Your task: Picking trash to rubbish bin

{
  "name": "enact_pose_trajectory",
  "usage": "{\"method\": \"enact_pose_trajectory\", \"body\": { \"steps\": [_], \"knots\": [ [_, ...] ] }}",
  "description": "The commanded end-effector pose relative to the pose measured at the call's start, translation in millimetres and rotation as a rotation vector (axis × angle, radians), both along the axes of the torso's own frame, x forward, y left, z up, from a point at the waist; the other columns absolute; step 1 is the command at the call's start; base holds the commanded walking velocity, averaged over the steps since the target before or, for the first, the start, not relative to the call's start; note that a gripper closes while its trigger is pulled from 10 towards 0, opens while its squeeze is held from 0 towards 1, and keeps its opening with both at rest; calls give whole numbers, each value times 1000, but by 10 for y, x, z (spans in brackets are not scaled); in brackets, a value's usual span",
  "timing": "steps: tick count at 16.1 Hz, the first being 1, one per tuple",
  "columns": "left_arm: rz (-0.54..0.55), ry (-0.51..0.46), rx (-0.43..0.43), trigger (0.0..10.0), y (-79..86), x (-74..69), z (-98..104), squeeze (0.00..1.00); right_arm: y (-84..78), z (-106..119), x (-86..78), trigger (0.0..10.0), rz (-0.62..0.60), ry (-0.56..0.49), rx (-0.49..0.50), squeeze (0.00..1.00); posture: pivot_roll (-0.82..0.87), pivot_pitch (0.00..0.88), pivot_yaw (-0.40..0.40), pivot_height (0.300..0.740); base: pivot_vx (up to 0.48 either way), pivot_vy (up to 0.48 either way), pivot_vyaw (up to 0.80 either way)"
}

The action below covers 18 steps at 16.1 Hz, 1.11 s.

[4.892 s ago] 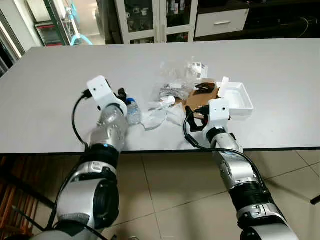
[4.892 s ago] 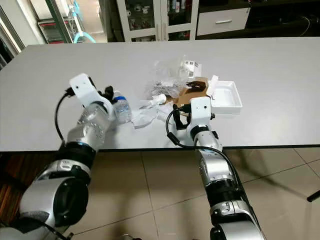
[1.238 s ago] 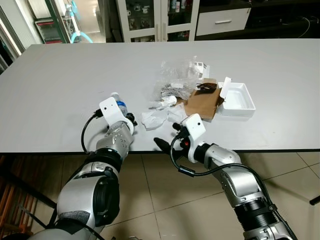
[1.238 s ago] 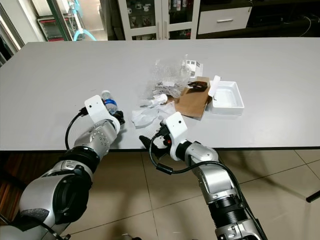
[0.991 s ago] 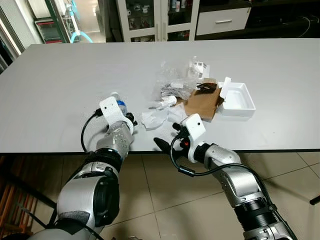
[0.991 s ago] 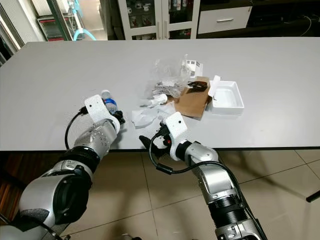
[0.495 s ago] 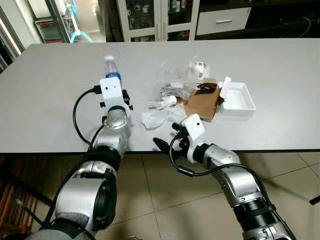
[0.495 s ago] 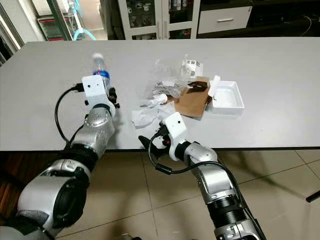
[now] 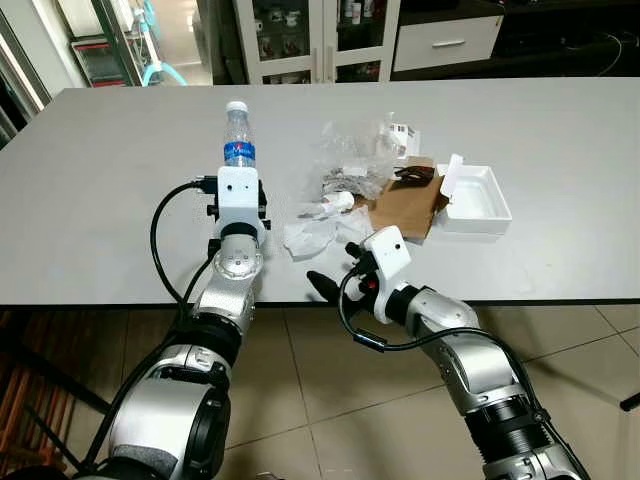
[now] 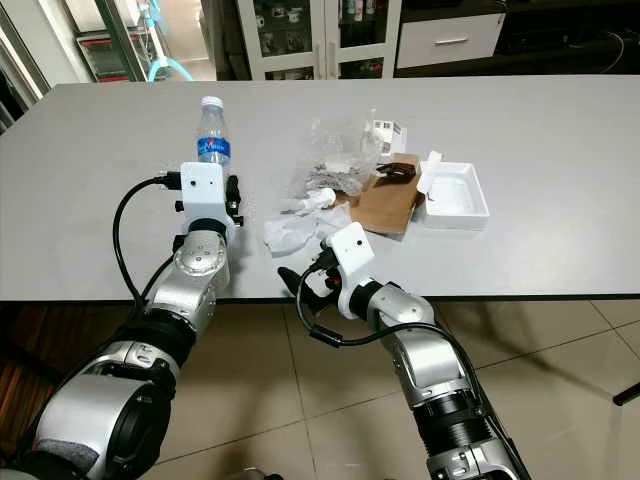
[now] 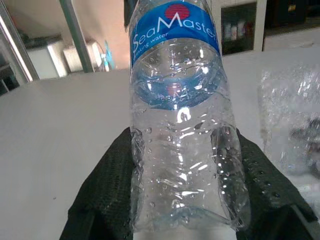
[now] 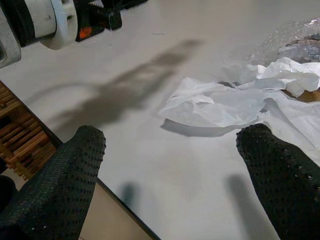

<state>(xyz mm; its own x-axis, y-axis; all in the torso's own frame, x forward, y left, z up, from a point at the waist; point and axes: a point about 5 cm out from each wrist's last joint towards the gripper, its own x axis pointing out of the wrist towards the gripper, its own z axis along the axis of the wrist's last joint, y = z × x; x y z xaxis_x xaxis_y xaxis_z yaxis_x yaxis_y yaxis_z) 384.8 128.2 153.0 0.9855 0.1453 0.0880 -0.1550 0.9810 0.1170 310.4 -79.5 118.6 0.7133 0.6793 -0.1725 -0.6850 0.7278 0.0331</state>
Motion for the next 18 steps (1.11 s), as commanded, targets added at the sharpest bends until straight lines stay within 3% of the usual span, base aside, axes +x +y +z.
{"method": "enact_pose_trajectory", "body": {
  "steps": [1,5,12,18],
  "knots": [
    [13,-41,4,10000,25,-17,36,0,-4,17,19,10000,-12,-9,4,0,-79,29,67,740,0,0,0],
    [1,-118,36,10000,48,-72,71,0,-11,34,38,10000,-34,-21,16,0,-73,35,65,740,0,0,0],
    [-56,-186,149,10000,76,-174,47,0,-230,154,248,10000,-277,-88,57,0,-65,38,66,740,0,0,0],
    [-85,-213,159,10000,61,-236,20,0,-353,247,331,10000,-416,-146,129,0,-65,43,65,740,0,0,0]
  ]
}}
